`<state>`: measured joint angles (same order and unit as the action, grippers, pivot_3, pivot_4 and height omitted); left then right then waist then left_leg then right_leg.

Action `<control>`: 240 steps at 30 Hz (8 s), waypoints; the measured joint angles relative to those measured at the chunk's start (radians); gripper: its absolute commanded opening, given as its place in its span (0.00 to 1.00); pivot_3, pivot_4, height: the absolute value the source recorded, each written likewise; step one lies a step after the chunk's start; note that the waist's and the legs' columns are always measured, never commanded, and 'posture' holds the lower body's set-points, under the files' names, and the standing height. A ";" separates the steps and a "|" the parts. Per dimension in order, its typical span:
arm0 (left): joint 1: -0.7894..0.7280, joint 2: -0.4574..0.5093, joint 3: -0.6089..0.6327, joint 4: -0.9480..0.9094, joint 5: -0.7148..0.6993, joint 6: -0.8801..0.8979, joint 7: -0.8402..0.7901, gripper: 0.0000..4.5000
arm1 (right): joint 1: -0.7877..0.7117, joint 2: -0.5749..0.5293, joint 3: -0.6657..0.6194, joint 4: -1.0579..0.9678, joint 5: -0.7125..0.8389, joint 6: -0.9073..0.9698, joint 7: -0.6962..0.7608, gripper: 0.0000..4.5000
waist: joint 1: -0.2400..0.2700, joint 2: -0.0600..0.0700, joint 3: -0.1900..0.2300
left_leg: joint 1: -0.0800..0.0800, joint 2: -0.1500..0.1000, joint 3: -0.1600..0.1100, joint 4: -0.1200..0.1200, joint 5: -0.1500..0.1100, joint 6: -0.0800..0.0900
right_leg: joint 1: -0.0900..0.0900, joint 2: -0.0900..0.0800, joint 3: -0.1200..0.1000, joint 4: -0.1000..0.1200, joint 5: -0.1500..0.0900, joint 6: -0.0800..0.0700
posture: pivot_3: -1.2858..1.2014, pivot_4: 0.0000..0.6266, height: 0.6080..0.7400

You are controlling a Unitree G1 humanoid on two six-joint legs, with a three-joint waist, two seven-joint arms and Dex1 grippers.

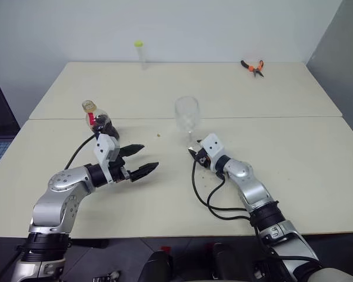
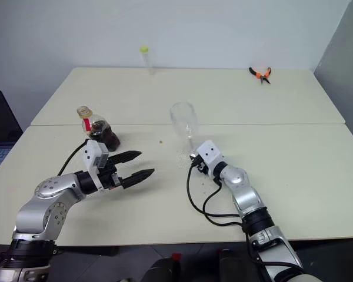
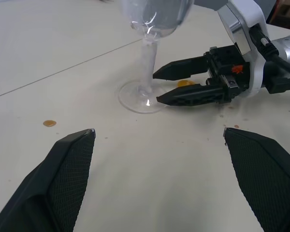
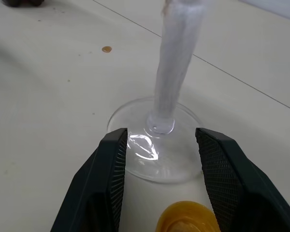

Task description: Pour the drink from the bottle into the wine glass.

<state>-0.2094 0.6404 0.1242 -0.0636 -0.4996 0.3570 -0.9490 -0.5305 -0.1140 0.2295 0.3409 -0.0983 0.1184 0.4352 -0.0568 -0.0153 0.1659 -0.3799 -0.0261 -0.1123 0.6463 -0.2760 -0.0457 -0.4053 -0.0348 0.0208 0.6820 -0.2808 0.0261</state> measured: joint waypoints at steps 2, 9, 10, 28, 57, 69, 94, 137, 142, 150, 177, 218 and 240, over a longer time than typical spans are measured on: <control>0.000 0.000 0.000 0.009 0.001 -0.011 0.000 1.00 | 0.007 -0.001 0.000 -0.006 0.000 0.006 0.001 0.53 | 0.000 0.000 0.000 | 0.000 0.000 0.000 0.000 0.000 0.000 | 0.000 0.000 0.000 0.000 0.000 0.000 | 0.52 0.24 1.00; 0.000 0.000 0.016 0.027 -0.001 -0.025 -0.003 1.00 | 0.041 -0.005 -0.003 -0.084 0.024 0.047 0.026 0.53 | 0.000 0.000 0.000 | 0.000 0.000 0.000 0.000 0.000 0.000 | 0.000 0.000 0.000 0.000 0.000 0.000 | 0.52 0.24 1.00; 0.000 0.000 0.024 0.027 -0.001 -0.031 -0.003 1.00 | 0.050 -0.006 -0.006 -0.107 0.039 0.058 0.034 0.53 | 0.000 0.000 0.000 | 0.000 0.000 0.000 0.000 0.000 0.000 | 0.000 0.000 0.000 0.000 0.000 0.000 | 0.52 0.24 1.00; 0.000 -0.017 0.046 -0.033 -0.035 -0.036 0.022 1.00 | 0.271 -0.166 -0.059 -0.636 0.249 0.316 0.160 0.99 | 0.006 0.000 0.000 | 0.000 0.000 0.000 0.000 -0.002 0.004 | 0.000 -0.001 0.000 0.000 0.000 0.000 | 0.52 0.24 1.00; 0.142 -0.055 0.163 -0.239 -0.065 -0.005 0.189 1.00 | 0.336 -0.278 -0.092 -0.870 0.476 0.349 0.204 0.99 | 0.009 0.000 0.000 | 0.000 0.001 0.000 0.000 -0.002 0.004 | 0.001 -0.001 0.000 -0.001 0.000 0.000 | 0.52 0.24 1.00; 0.243 -0.155 0.262 -0.193 0.102 -0.081 0.483 1.00 | 0.287 -0.310 -0.094 -0.882 0.513 0.360 0.218 0.99 | 0.028 -0.001 -0.001 | 0.000 0.000 -0.001 0.001 -0.002 0.004 | 0.002 -0.001 -0.001 -0.001 0.000 0.000 | 0.52 0.24 1.00; -0.087 -0.209 0.164 0.149 0.259 -0.126 0.668 1.00 | 0.247 -0.347 -0.100 -0.967 0.612 0.490 0.214 0.99 | 0.026 -0.003 -0.002 | -0.001 0.000 -0.001 0.001 -0.001 0.003 | 0.001 -0.001 -0.002 -0.001 0.000 0.000 | 0.52 0.24 1.00; -0.451 -0.225 0.166 0.793 0.279 -0.365 0.627 0.21 | 0.121 -0.336 -0.071 -0.946 0.623 0.520 0.195 1.00 | 0.026 -0.004 -0.002 | -0.002 -0.001 -0.002 0.003 0.000 0.000 | 0.001 -0.001 -0.004 -0.001 0.000 0.000 | 0.52 0.24 1.00; -0.449 -0.192 0.124 0.731 0.304 -0.375 0.572 0.20 | 0.158 -0.338 -0.082 -0.952 0.621 0.520 0.176 1.00 | 0.027 -0.005 -0.002 | -0.003 -0.001 -0.003 0.003 0.000 0.000 | 0.000 -0.001 -0.004 -0.001 0.000 0.000 | 0.52 0.24 1.00; -0.572 -0.164 -0.086 0.650 0.459 -0.465 0.441 0.18 | 0.200 -0.336 -0.123 -0.954 0.602 0.514 0.123 1.00 | 0.030 -0.005 -0.002 | -0.004 -0.004 0.000 0.004 0.000 0.000 | 0.001 -0.001 -0.004 -0.001 0.000 0.000 | 0.52 0.24 1.00; -0.961 -0.130 -0.375 1.147 0.877 -1.078 0.512 0.17 | 0.162 -0.139 -0.088 -0.836 0.397 0.369 -0.044 1.00 | 0.010 -0.005 -0.002 | -0.004 -0.004 0.002 0.003 0.000 0.000 | 0.000 0.002 -0.004 0.000 0.000 0.001 | 0.52 0.24 1.00; -1.108 -0.069 -0.612 1.244 1.280 -1.176 1.000 0.16 | 0.148 -0.117 -0.069 -0.801 0.345 0.373 -0.063 1.00 | 0.009 -0.005 -0.002 | -0.005 -0.014 0.001 0.004 0.000 0.000 | -0.001 -0.001 -0.004 0.002 -0.001 0.002 | 0.52 0.24 1.00; -1.143 -0.045 -0.636 1.279 1.306 -1.154 1.047 0.16 | 0.148 -0.117 -0.069 -0.801 0.346 0.375 -0.062 1.00 | 0.008 -0.005 -0.002 | -0.005 -0.014 0.001 0.005 0.000 0.000 | -0.001 -0.001 -0.004 0.003 -0.001 0.002 | 0.52 0.24 1.00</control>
<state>-1.3520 0.5956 -0.5119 1.2155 0.8066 -0.7966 0.0977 -0.3825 -0.2313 0.1605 -0.4604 0.2481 0.4931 0.3728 -0.0484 -0.0202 0.1636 -0.3849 -0.0403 -0.1113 0.6513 -0.2757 -0.0453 -0.4065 -0.0360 0.0170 0.6847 -0.2816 0.0282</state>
